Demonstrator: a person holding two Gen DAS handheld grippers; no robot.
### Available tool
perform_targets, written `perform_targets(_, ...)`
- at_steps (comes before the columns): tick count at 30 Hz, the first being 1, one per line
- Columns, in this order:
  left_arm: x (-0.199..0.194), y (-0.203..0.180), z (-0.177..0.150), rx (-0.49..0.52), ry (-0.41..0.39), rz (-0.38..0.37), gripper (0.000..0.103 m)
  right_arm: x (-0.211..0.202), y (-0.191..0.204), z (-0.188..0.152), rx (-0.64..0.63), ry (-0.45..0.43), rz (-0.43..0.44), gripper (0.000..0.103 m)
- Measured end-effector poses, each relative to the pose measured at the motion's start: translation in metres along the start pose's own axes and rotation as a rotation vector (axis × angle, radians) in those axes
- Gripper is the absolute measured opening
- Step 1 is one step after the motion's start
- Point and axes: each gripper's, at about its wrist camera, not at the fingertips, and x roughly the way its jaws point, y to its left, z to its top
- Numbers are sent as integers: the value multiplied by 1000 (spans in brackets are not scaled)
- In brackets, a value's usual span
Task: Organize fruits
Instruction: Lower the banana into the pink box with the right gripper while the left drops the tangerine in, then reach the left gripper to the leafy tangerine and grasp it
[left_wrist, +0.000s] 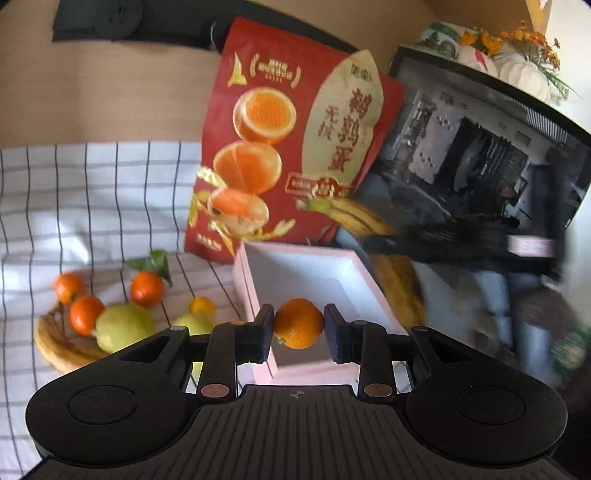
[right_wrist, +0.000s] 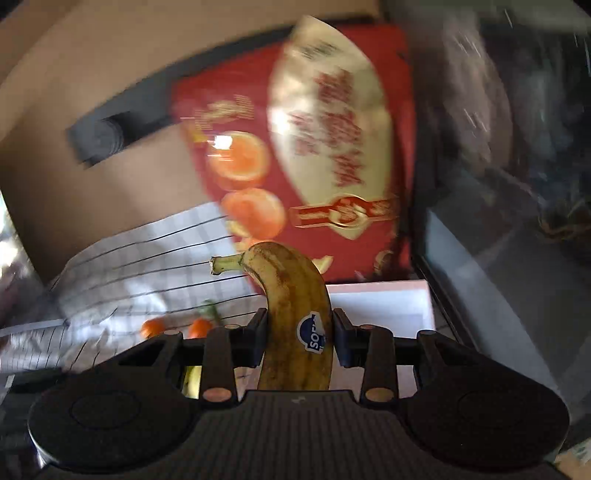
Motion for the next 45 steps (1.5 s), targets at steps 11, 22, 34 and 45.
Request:
perform_targets(11,-16,38,-59,-141,119,187,34,133,-22,-39,81,234,-50,36)
perform_targets(22,7,30,-66,-121,163,179,34,146,-23,-49,134,262,2,36)
perform_targets(34,35,12,-46,-21,170,129,34,68,-22,-51,-44,137,43,56)
perform_targets(45,76,14,7,-39,83,93,34,-21,-17,-101,-175,43,-100,62)
